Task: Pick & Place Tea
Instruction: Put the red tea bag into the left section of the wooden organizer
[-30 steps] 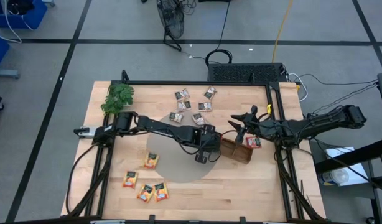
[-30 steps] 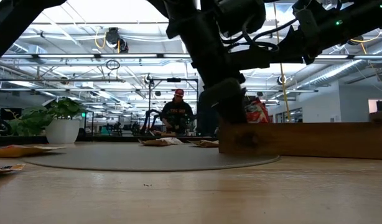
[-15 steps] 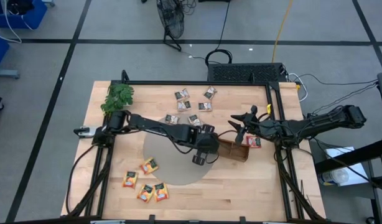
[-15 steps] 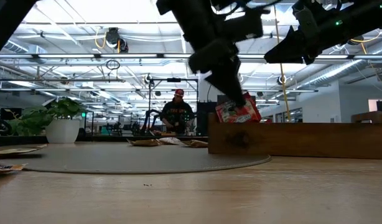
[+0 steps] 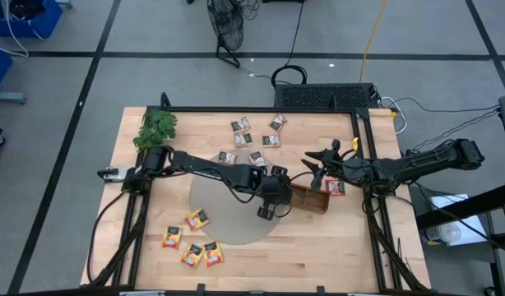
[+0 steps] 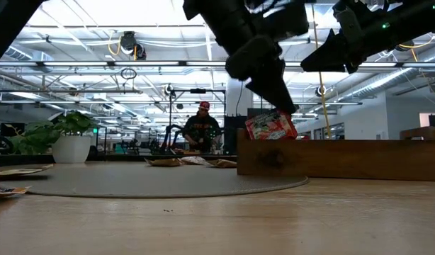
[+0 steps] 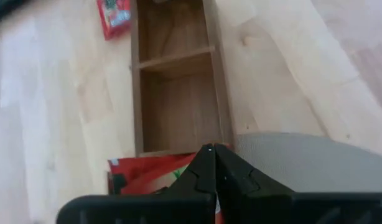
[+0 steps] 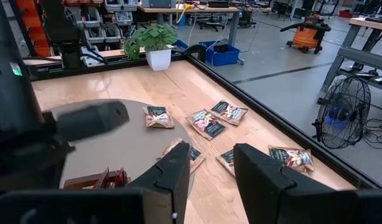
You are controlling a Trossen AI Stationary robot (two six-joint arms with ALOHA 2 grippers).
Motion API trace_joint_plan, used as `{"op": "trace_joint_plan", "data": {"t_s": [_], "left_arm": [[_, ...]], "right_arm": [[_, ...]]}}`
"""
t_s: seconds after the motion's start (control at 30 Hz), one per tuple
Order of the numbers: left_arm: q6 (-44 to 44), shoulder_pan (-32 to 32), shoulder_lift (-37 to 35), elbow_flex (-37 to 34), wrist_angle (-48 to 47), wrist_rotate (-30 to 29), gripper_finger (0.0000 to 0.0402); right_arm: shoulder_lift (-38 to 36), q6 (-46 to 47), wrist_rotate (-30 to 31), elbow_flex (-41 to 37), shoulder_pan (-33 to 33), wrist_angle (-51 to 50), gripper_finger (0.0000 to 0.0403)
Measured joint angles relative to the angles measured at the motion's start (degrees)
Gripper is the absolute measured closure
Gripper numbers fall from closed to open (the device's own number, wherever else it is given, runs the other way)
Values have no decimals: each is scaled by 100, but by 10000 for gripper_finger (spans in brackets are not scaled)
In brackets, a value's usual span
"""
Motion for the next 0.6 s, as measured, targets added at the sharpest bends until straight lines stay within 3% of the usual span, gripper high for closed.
{"op": "trace_joint_plan", "data": {"t_s": [0.3, 0.6], "left_arm": [[-207, 112, 442, -4, -123, 33, 394], [-305, 88, 431, 1, -178, -43, 384]], "right_arm": [[0, 35, -10, -4, 2, 49, 291], [0, 58, -140, -7, 0, 73, 291]]}}
